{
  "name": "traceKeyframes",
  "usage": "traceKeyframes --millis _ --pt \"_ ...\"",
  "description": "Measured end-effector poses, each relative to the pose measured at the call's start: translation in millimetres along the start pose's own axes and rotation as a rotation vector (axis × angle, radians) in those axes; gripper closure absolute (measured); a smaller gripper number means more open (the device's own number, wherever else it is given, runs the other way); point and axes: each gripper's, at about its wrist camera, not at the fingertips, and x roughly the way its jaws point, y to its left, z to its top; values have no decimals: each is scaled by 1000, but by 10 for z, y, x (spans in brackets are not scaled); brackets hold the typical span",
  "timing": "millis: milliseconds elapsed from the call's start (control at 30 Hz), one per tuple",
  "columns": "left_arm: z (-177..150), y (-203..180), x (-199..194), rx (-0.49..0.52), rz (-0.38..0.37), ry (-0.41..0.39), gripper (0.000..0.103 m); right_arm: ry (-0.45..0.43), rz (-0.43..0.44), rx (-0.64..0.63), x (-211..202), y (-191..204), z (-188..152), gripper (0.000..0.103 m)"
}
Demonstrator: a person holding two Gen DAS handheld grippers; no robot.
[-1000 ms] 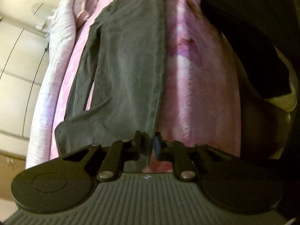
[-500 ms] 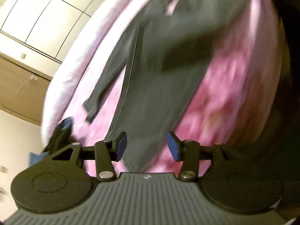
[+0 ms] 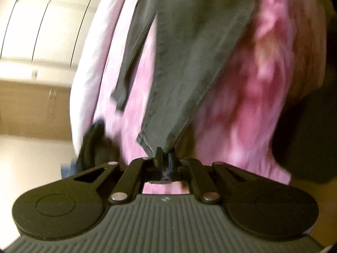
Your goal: Fold clothes
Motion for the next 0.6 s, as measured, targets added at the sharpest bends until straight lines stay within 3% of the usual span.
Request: traceKeyframes --millis 133,233,333,533,600 --pt "-96 -126 48 -30 -34 30 99 19 32 8 95 56 -7 58" --pt "-129 -208 77 -3 -46 56 91 47 17 -52 133 146 20 58" --pt "-224 -97 30 -50 -43 77 77 42 30 -18 64 79 -8 57" --pt "-268 381 -131 -273 -31 81 69 16 35 265 -35 -315 -6 57" --pt "-204 522 -183 -366 -45 56 61 10 39 357 -51 -441 37 56"
